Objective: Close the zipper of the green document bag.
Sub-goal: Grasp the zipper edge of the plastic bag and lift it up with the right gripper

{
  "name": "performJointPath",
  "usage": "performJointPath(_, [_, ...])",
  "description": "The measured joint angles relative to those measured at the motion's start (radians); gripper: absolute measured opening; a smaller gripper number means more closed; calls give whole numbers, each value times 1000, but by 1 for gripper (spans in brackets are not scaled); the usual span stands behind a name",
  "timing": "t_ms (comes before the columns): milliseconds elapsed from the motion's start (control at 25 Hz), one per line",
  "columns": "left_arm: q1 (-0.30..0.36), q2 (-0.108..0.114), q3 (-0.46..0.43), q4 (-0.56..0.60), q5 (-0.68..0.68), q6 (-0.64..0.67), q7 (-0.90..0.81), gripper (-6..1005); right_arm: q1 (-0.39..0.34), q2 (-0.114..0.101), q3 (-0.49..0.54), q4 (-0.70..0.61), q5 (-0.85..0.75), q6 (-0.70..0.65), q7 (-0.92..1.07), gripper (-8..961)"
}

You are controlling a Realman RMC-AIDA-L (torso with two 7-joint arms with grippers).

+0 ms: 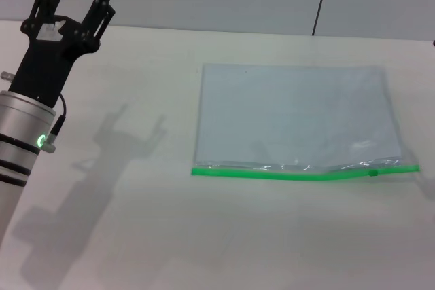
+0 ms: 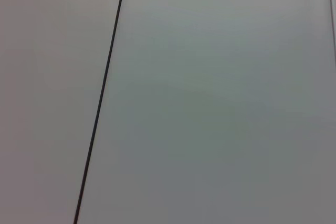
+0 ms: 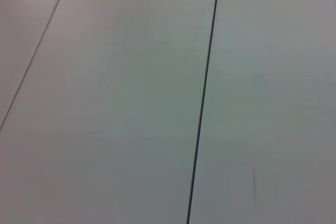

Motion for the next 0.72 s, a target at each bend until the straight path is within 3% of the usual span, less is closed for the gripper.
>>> performJointPath(480, [6,1,1,-2,-2,-5,44,802,-7,2,6,2,69,40,-4,893])
performJointPath(720, [7,1,-3,-4,-2,-4,46,801,-6,1,15,17,70,78,-169,892])
